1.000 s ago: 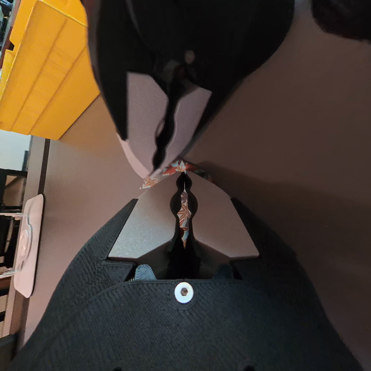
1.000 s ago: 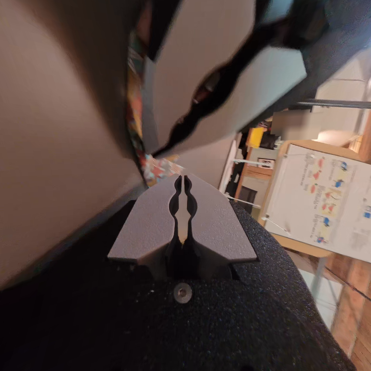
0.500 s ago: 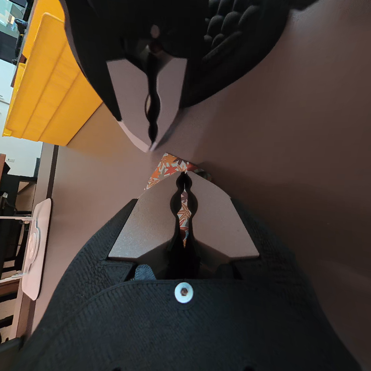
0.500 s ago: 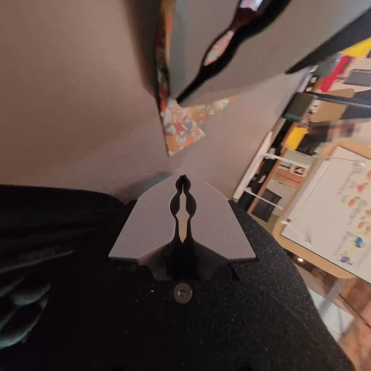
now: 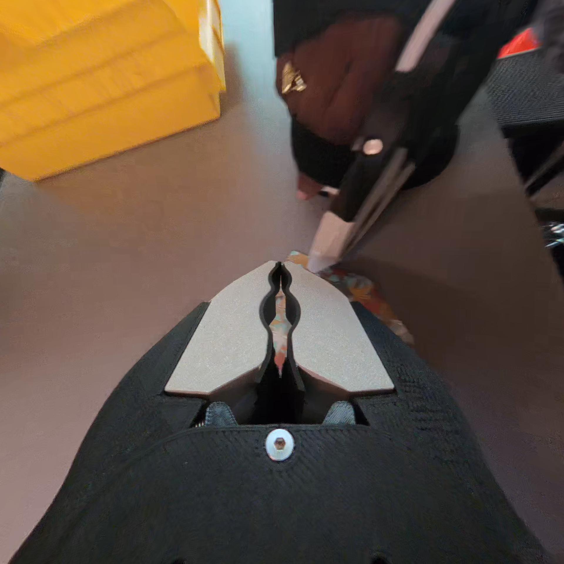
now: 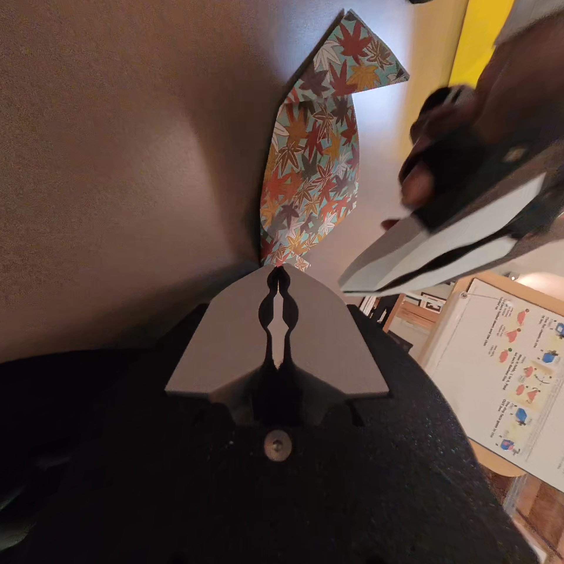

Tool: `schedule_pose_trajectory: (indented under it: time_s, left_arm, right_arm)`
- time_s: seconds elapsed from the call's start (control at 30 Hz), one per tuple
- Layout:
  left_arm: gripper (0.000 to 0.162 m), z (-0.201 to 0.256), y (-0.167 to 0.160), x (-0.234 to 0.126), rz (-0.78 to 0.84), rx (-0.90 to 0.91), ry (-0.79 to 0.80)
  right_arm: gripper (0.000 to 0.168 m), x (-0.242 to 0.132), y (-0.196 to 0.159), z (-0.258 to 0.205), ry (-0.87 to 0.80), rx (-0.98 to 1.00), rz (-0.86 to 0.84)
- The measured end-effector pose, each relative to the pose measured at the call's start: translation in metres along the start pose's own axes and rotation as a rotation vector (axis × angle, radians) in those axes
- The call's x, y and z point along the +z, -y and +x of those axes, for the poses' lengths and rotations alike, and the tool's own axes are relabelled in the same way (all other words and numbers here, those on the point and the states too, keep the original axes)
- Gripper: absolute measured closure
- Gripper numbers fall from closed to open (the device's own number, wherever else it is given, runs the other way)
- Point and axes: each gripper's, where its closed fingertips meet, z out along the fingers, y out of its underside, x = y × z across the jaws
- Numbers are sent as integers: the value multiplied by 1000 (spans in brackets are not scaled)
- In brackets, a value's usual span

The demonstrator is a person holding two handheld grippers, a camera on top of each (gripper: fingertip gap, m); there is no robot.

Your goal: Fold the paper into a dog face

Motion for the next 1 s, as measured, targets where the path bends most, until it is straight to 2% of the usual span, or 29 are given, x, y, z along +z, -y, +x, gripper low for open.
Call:
schedule_pose_trajectory:
  time_s: [0.1, 0.23, 0.37, 0.43, 0.57, 0.63, 0.83, 0.93, 1.0]
  left_arm:
    - [162, 2, -18, 27, -137, 73, -87]
    - [162, 5, -20, 34, -130, 11, -105]
    - [161, 6, -20, 34, -129, 22, -81]
    - [161, 6, -20, 34, -122, 4, -89]
    - [161, 6, -20, 35, -127, 17, -115]
    - [161, 7, -20, 35, -115, 0, -136]
    - [161, 7, -20, 35, -78, -19, -143]
    - [161, 7, -20, 35, -81, -7, -144]
    - [161, 7, -19, 36, -76, -2, -139]
  right_arm:
    - [168, 0, 1, 0, -18, -54, 4]
    - [168, -1, 5, 1, -31, -178, -8]
    - [168, -9, 48, -2, -12, -127, 160]
    - [168, -11, 60, -2, 5, -128, 179]
    - [168, -8, 25, 17, -58, 73, 104]
    - [168, -2, 14, 15, -39, 99, 69]
    - [168, 7, 29, 8, -31, 29, 49]
    - [168, -4, 61, 4, -29, -2, 177]
    - [168, -4, 52, 9, -56, 9, 147]
